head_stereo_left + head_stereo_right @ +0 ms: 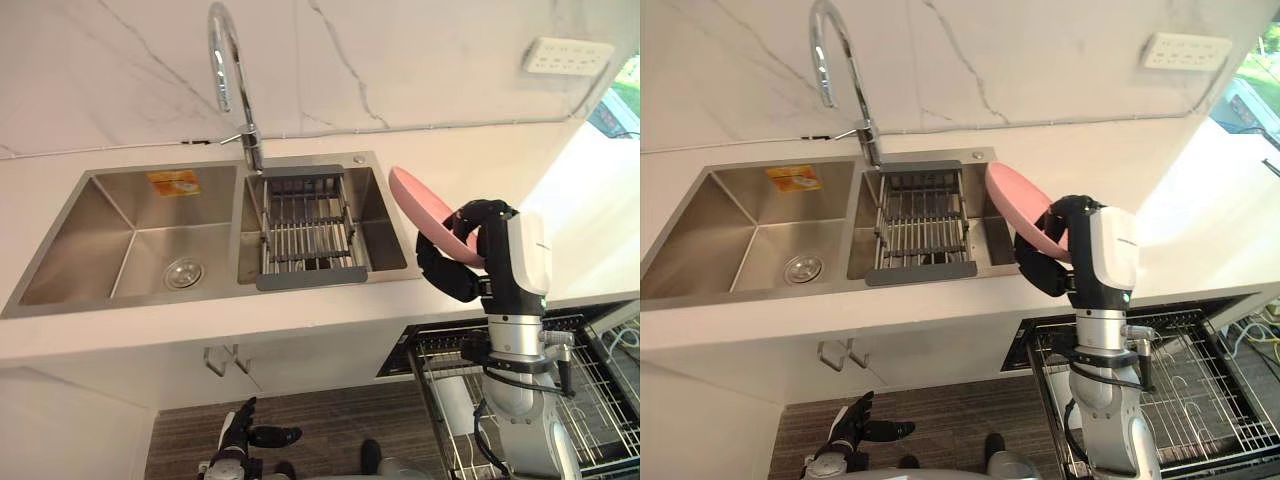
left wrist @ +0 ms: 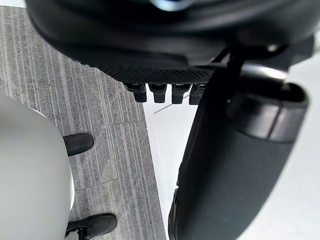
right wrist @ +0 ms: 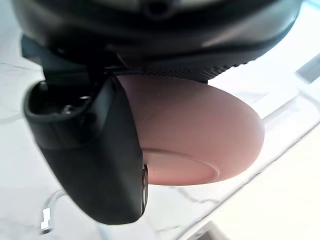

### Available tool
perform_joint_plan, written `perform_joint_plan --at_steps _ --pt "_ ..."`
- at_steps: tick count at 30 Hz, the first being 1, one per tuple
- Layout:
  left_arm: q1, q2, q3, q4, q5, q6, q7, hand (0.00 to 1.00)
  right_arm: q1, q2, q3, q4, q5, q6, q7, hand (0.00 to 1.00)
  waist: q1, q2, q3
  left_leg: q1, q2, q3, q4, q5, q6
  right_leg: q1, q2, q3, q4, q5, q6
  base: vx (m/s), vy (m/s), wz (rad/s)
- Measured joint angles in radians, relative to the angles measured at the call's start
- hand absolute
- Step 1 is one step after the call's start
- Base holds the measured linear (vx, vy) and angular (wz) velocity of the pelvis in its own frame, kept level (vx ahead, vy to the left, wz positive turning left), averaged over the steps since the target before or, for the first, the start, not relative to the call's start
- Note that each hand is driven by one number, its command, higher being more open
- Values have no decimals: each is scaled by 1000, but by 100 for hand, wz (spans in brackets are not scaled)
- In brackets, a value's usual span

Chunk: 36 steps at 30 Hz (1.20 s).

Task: Walk over to the sink, pick up the cup, carry it to the dishwasher, place the cup inside the dishwasher, then close the dishwasher door

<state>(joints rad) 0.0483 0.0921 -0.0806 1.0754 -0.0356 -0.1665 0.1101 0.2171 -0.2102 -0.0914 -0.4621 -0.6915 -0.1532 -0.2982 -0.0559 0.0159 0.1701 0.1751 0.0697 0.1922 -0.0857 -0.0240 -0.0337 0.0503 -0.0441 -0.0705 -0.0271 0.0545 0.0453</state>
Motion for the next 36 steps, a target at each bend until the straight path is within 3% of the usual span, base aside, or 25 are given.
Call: perform_joint_plan --at_steps 8,10,17,25,30,36 --pt "7 -4 -9 2 19 -3 -1 100 32 0 -124 2 -10 35 -14 0 -25 9 -5 6 0 177 26 -53 1 -71 29 173 0 30 9 26 37 -68" --pt "14 -4 -9 2 21 -7 -2 100 34 0 -148 10 -20 42 -22 0 -46 9 -5 -5 -2 230 43 -73 3 -98 34 226 0 41 15 8 31 -70" --pt "17 -10 -7 0 27 -12 0 100 103 1 -232 85 -49 77 -37 0 -68 16 7 -12 -9 305 72 -105 8 -133 42 301 13 47 24 -2 8 -36" --pt "11 -24 -4 -25 36 -35 -3 100 102 0 -361 187 -59 121 -58 0 -98 54 100 -41 -22 341 104 -118 19 -206 41 341 86 26 38 -34 -24 -13" --pt "-3 -25 -5 -51 36 -40 -3 100 35 -15 -363 282 -58 144 -66 0 -105 58 165 -90 -22 387 154 -137 24 -280 47 377 136 13 33 -26 -38 -27" --pt "-43 -20 -5 -59 28 -50 -2 100 -111 -120 -363 434 -42 152 -105 0 -108 59 245 -174 -3 393 263 -176 34 -347 44 377 187 5 43 -3 -9 -5"
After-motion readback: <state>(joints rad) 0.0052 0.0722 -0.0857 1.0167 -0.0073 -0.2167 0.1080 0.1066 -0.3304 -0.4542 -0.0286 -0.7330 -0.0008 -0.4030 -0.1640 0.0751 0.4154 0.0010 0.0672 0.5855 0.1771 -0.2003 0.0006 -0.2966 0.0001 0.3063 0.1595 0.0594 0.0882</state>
